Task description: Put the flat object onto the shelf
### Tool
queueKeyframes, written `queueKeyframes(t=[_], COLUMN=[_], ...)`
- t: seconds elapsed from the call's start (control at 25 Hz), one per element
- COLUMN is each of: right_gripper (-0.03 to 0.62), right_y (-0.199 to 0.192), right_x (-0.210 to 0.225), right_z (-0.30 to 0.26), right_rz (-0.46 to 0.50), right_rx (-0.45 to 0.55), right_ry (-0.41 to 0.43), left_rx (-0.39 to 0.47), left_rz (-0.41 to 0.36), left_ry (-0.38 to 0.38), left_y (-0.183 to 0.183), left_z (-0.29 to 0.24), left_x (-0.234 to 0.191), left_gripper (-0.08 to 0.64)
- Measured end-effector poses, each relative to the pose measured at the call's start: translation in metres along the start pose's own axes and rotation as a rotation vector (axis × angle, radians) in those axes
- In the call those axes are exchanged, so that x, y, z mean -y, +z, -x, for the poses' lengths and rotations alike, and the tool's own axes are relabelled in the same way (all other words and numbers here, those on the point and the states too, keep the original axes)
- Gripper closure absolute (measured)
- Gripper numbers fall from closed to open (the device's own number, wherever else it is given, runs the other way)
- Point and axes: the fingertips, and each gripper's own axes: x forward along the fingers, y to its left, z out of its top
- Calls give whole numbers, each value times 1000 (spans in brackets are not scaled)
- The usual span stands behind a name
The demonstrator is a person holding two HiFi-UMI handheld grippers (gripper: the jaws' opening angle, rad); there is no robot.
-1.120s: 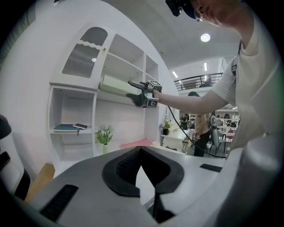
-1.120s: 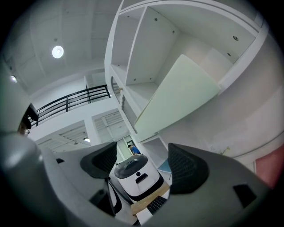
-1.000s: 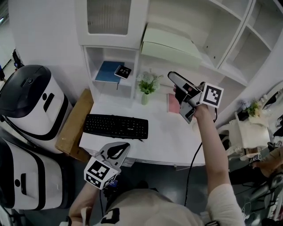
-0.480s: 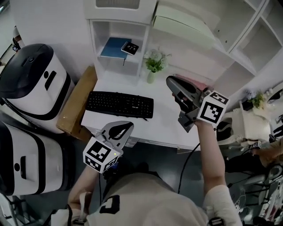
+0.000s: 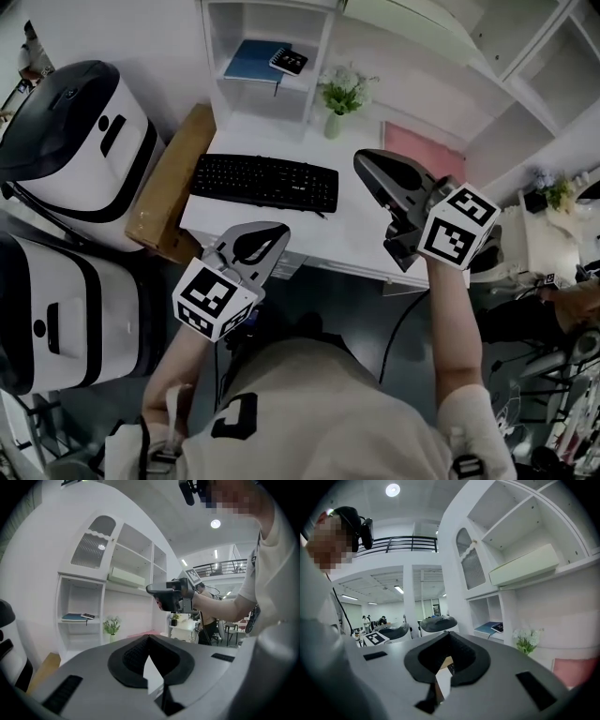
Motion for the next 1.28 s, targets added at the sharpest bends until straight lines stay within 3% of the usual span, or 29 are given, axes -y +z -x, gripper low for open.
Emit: queueKeyframes(t=[0.08, 0.28, 0.64, 1.04, 1.28], right_gripper=[568, 568, 568, 568, 568], right_y=[-3, -20, -35, -50, -80], right_x=[-9, -24, -51, -76, -84], right_z=[3, -1, -2, 7, 6], right_rz=[11, 251, 250, 93, 57], right_rx=[-13, -108, -111, -28, -50], right_ry=[17, -45, -36, -42, -106], left_rx=[-1, 7, 3, -2, -9], left_rz=[1, -5, 11, 44, 46], left_ry=[-10, -20, -35, -45, -79], left_y=[-2, -1, -8, -18, -22], left_z=[1, 6, 13, 23, 27], left_x=[5, 7, 12, 5, 3], left_gripper=[546, 546, 546, 546, 548])
